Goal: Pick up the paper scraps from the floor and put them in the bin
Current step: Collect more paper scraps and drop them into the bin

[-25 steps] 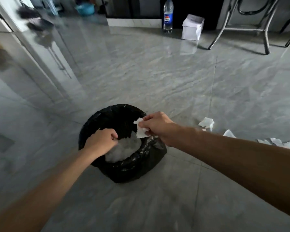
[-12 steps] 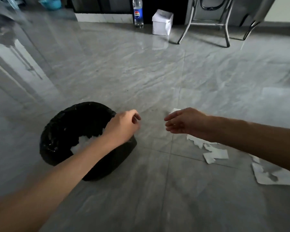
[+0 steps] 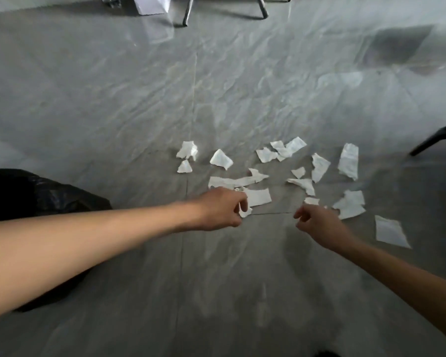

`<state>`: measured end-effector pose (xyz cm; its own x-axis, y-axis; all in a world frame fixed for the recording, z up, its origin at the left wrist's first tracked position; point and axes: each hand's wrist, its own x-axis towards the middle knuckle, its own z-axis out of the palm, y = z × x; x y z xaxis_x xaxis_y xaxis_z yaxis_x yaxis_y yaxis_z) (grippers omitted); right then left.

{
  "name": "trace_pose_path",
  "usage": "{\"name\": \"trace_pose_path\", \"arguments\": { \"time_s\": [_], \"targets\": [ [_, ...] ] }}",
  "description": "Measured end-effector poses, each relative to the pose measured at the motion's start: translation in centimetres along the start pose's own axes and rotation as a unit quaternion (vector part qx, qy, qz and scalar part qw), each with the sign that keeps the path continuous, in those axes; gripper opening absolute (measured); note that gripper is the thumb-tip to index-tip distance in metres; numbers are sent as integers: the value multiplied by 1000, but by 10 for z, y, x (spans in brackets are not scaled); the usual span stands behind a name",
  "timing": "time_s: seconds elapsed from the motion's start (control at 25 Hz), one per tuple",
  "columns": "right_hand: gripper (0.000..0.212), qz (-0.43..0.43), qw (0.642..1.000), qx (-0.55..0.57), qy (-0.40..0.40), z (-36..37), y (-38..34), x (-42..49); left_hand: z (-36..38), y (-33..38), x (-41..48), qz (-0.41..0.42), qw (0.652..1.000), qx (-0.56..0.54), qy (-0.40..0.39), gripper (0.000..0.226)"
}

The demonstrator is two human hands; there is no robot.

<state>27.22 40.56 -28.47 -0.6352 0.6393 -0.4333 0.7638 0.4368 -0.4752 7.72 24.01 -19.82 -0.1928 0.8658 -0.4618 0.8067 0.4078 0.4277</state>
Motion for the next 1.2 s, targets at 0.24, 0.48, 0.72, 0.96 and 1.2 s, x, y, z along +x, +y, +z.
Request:
{"name": "trace_pose_path", "arguments": {
  "time_s": [0.24,0.48,0.72,0.96,1.2],
  "targets": [
    [36,-21,989,-123,82,12,55,21,59,-22,59,-6,991,125,52,38],
    [10,-93,991,-81,59,29,55,19,92,-50,92,-27,992,100,76,30],
    [4,-32,967,-73,241,-4,86,47,97,-61,95,32,984,110,134,8],
    [12,9,976,-102,191,-5,115,58,89,-40,111,89,980,113,136,6],
    [17,6,963,58,262,-13,123,39,106,-29,133,66,988,67,126,8]
  ]
}}
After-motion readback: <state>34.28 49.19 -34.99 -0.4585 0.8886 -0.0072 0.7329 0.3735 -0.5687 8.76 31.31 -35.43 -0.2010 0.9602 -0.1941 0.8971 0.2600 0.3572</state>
